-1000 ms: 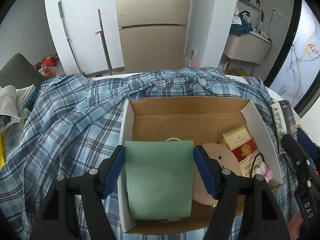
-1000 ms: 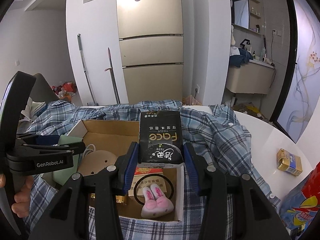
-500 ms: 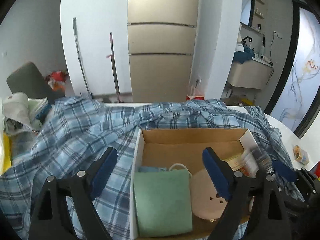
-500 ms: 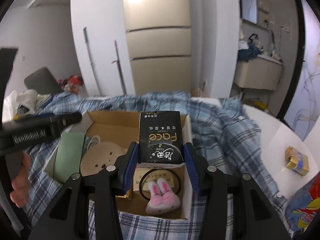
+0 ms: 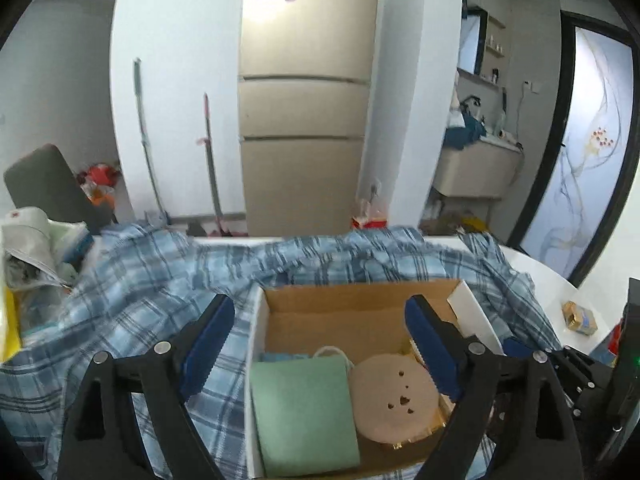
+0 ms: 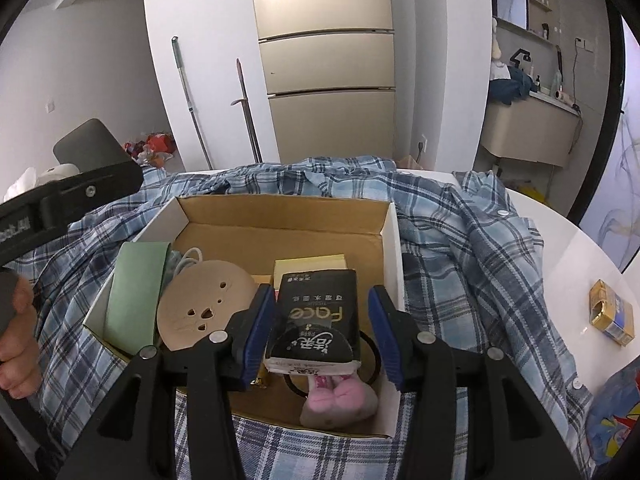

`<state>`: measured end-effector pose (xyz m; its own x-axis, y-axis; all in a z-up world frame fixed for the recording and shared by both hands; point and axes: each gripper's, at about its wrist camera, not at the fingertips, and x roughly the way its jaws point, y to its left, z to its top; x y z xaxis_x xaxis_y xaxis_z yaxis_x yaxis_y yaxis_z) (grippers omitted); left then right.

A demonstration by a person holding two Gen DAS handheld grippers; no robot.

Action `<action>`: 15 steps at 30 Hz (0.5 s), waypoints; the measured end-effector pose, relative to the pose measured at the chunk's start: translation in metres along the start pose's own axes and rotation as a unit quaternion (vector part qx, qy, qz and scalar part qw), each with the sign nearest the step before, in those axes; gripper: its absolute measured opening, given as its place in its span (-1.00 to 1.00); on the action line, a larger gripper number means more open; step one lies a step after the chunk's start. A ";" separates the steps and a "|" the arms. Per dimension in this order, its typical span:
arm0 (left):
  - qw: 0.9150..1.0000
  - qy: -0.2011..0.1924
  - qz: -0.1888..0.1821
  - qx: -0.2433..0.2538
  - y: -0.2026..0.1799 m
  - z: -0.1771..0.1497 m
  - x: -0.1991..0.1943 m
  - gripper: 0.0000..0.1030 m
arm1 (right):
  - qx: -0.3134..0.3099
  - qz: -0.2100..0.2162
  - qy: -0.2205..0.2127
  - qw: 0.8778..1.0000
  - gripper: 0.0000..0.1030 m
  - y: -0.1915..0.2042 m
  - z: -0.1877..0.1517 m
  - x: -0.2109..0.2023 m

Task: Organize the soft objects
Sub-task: 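Open both tools and lift them away from the box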

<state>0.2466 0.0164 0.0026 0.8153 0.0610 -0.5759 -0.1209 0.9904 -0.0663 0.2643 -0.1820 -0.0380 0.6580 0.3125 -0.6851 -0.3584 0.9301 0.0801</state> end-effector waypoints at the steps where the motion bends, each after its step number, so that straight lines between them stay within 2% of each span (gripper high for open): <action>1: 1.000 -0.006 0.002 0.005 -0.002 0.002 -0.005 0.73 | 0.001 -0.002 -0.004 1.000 -0.08 0.000 0.001 -0.003; 7: 0.999 -0.046 -0.005 0.011 -0.012 0.014 -0.041 0.73 | 0.002 -0.010 -0.039 0.999 -0.03 0.001 0.013 -0.031; 11: 0.995 -0.093 0.018 0.028 -0.020 0.009 -0.081 0.73 | -0.010 -0.024 -0.079 0.997 -0.02 0.004 0.023 -0.062; 15: 0.993 -0.115 0.007 0.022 -0.019 -0.003 -0.118 0.73 | 0.009 0.000 -0.110 0.994 0.01 -0.002 0.027 -0.097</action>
<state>0.1510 -0.0098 0.0694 0.9221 0.0964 -0.3749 -0.1125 0.9934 -0.0214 0.2186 -0.2094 0.0478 0.7876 0.3443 -0.5110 -0.3466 0.9332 0.0945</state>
